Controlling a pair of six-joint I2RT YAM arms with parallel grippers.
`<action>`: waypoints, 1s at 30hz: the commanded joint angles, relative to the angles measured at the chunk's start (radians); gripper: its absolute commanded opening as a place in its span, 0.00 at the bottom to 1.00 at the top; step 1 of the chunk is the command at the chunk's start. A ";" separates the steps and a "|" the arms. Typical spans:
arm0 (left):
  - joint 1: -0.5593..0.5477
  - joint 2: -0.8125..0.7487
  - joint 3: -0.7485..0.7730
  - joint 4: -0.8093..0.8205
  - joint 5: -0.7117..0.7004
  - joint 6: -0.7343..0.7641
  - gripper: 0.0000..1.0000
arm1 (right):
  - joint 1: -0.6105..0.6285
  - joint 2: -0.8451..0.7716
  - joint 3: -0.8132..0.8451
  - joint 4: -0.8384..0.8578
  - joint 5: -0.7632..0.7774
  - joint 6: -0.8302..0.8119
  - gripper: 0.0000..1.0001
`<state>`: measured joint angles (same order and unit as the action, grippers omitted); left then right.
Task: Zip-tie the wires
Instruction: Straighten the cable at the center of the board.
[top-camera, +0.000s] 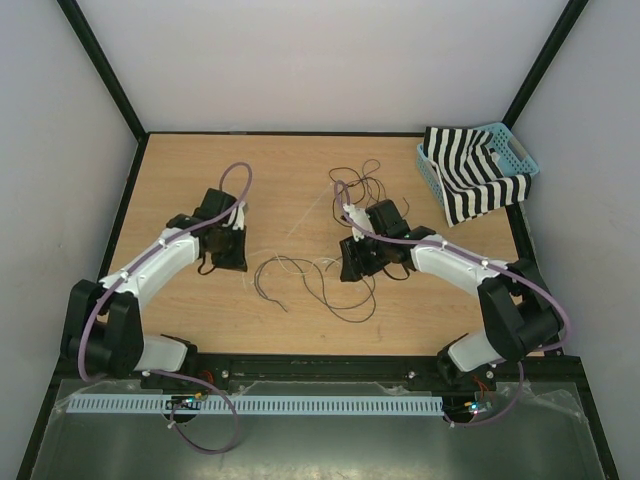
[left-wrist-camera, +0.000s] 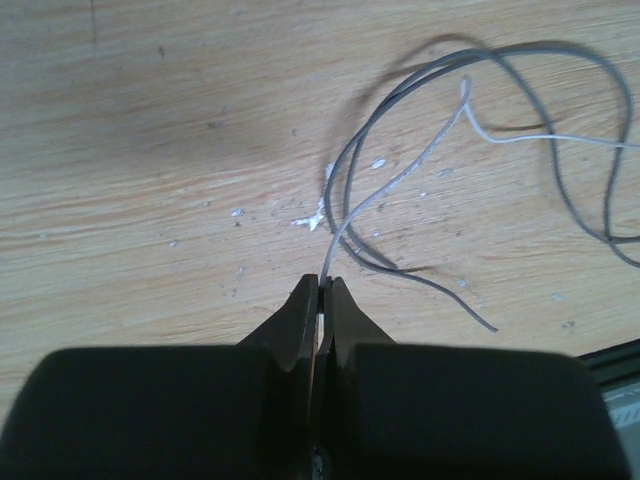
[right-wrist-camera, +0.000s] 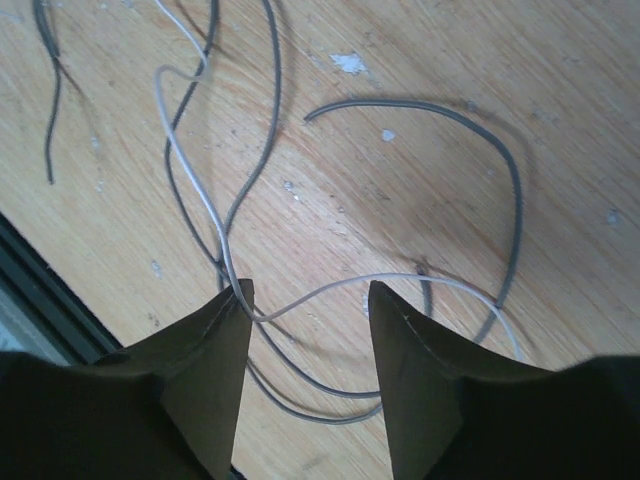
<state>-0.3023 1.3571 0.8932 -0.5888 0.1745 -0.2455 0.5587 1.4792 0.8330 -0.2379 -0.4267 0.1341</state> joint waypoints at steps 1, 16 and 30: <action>0.006 0.000 -0.049 -0.012 -0.072 -0.048 0.00 | 0.004 -0.053 0.034 -0.047 0.090 -0.013 0.66; 0.010 -0.066 -0.094 -0.010 -0.146 -0.099 0.50 | 0.001 -0.162 0.188 -0.038 0.453 0.011 0.99; 0.068 -0.394 0.145 0.029 -0.145 -0.081 0.99 | -0.121 0.049 0.385 0.049 0.435 0.010 0.99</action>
<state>-0.2367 1.0397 0.9478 -0.5983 0.0212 -0.3408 0.4698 1.4528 1.1759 -0.2340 0.0151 0.1314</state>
